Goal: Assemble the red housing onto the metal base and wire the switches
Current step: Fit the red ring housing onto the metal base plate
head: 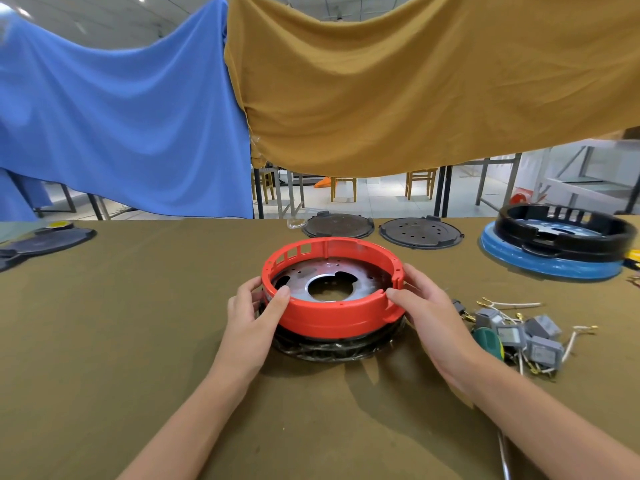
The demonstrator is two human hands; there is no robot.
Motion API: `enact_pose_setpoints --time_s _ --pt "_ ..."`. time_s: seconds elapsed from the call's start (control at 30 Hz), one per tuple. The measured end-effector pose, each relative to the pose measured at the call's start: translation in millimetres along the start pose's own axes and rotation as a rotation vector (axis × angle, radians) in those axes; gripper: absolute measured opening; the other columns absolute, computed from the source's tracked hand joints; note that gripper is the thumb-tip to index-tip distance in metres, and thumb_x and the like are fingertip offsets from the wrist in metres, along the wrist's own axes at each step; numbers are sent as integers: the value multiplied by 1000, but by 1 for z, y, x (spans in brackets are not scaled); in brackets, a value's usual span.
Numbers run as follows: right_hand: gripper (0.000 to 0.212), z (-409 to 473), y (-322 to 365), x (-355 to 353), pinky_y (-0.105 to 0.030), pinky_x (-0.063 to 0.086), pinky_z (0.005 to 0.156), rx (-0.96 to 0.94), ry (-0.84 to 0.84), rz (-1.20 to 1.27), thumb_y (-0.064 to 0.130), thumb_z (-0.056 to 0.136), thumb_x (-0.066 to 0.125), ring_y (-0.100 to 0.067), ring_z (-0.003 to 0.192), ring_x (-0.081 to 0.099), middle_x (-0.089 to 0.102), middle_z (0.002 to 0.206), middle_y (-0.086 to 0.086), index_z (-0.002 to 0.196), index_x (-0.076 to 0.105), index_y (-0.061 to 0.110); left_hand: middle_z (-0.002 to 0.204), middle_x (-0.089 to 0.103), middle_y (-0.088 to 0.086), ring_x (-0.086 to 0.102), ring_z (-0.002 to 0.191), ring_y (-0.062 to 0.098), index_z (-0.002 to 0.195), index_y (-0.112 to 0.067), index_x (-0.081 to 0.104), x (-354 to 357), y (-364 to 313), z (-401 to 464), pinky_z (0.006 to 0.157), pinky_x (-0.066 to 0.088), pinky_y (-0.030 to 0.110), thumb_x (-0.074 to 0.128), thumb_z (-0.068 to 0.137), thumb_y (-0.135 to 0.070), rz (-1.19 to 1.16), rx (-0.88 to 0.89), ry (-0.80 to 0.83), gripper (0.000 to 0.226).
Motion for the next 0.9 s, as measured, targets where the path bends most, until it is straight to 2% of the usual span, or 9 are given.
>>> enact_pose_setpoints --time_s 0.13,0.33,0.43,0.57,0.63,0.7,0.73,0.8,0.9 --pt "54 -1 1 -1 -44 35 115 1 -8 -6 19 95 59 -12 133 45 52 141 11 144 46 34 129 46 -5 53 116 0 125 -36 55 0 -1 0 98 40 22 64 90 -44 1 -9 4 38" --pt "52 -1 0 -1 -44 36 114 8 -11 -21 19 95 59 -12 133 46 53 140 12 143 46 35 126 46 -4 52 114 -1 125 -36 55 -1 0 -1 95 40 21 64 89 -46 11 -21 -5 38" --pt "56 0 -1 -1 -44 35 115 16 -19 -23 22 95 59 -12 135 44 49 144 10 147 41 32 129 43 -2 52 112 -2 131 -31 51 -3 1 -1 96 38 21 61 90 -48 18 -40 -37 45" --pt "56 2 -3 -5 -38 32 115 30 -57 -30 34 97 56 -9 137 40 43 150 12 150 38 32 134 40 -2 50 120 11 139 -26 44 -13 9 2 112 36 37 52 94 -53 30 -118 -107 53" --pt "57 3 -7 -6 -26 32 104 61 -70 -10 42 97 54 -1 126 44 47 140 20 150 37 31 140 44 -3 47 128 14 143 -25 41 -13 14 4 115 32 40 48 95 -57 51 -147 -93 59" --pt "41 4 -11 -3 -18 35 90 95 -40 9 46 99 51 11 103 53 58 112 35 138 48 39 142 48 -7 42 134 13 145 -26 42 -8 16 4 116 29 38 43 96 -60 113 -147 -51 60" --pt "24 3 -13 1 -15 38 84 116 -16 -1 46 99 49 14 97 57 64 100 37 122 56 45 138 52 -10 43 133 13 142 -28 47 -5 15 3 113 31 37 42 96 -61 133 -141 -28 57" --pt "17 3 -14 4 -16 42 81 106 14 -23 42 101 47 10 100 60 70 97 30 106 63 45 125 60 -16 51 124 9 130 -35 56 1 12 2 103 36 31 42 96 -61 127 -139 4 45" --pt "27 5 -15 2 -29 45 100 88 9 -16 30 101 49 -2 110 61 71 112 17 123 62 36 109 64 -29 57 107 -10 116 -39 59 3 9 1 85 39 17 48 96 -55 33 -154 21 28"
Point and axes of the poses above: each hand's wrist, its own z-axis towards the middle knuckle, its own x-axis out of the palm, y = z × x, the point moved 10 cm from there along z, towards the middle knuckle
